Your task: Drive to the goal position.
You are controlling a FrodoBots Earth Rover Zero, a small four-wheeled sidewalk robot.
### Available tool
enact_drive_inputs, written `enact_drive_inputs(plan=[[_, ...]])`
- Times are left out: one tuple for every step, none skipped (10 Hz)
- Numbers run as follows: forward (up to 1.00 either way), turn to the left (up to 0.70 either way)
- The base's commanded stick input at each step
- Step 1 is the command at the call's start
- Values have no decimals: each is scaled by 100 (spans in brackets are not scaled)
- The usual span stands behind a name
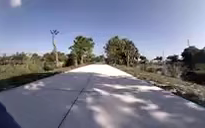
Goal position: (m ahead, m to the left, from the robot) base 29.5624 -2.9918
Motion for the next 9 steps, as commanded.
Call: enact_drive_inputs(plan=[[70,0],[70,0],[70,0],[70,0],[70,0],[70,0],[70,0],[70,0],[70,0]])
